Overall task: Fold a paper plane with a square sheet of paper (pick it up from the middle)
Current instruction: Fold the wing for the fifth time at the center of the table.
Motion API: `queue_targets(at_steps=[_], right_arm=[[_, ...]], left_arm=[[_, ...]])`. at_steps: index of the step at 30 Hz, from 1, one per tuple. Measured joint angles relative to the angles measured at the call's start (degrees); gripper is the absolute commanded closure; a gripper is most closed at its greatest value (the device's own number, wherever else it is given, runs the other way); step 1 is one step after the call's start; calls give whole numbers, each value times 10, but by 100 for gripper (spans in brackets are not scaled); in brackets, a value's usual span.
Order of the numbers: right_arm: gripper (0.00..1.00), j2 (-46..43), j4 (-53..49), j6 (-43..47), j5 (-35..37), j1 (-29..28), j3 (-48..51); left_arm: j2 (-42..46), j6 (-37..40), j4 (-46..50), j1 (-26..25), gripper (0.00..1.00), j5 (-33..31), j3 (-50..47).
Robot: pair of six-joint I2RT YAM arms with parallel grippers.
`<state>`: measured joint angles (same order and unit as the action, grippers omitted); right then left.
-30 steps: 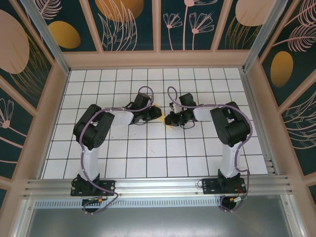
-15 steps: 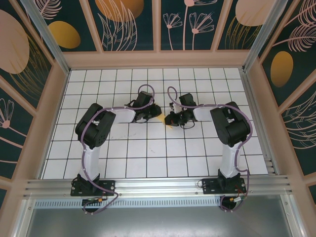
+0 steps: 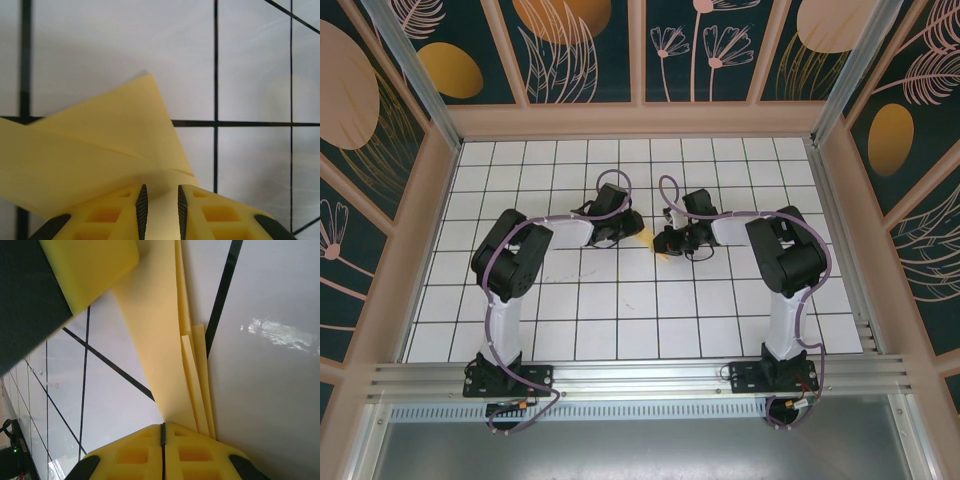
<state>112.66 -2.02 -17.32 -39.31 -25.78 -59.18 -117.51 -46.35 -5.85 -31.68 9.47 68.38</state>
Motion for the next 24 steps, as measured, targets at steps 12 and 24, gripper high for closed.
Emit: queue_targets(at_steps=[12,24], right_arm=[[94,0,2,0,0,0,0],[93,-7,-59,1,24,-27,-68]], left_arm=[[3,1,8,30,76,-9,-2],[3,14,12,48,82,-22,-2]])
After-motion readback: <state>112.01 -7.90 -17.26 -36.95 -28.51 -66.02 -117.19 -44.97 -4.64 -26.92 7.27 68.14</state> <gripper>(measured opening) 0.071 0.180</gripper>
